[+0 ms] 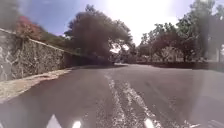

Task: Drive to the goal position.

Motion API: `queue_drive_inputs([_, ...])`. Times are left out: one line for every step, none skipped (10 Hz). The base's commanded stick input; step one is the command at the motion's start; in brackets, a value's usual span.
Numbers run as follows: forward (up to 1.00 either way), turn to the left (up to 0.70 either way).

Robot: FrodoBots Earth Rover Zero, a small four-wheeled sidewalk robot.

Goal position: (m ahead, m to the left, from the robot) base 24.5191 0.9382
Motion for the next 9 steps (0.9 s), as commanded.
queue_drive_inputs([0.2,0.0])
queue_drive_inputs([0.34,0.0])
queue_drive_inputs([0.5,0.0])
queue_drive_inputs([0.5,0.0])
queue_drive_inputs([0.5,0.0])
queue_drive_inputs([0.5,0.0])
queue_drive_inputs([0.5,0.0])
queue_drive_inputs([0.5,0.0])
queue_drive_inputs([0.5,0.0])
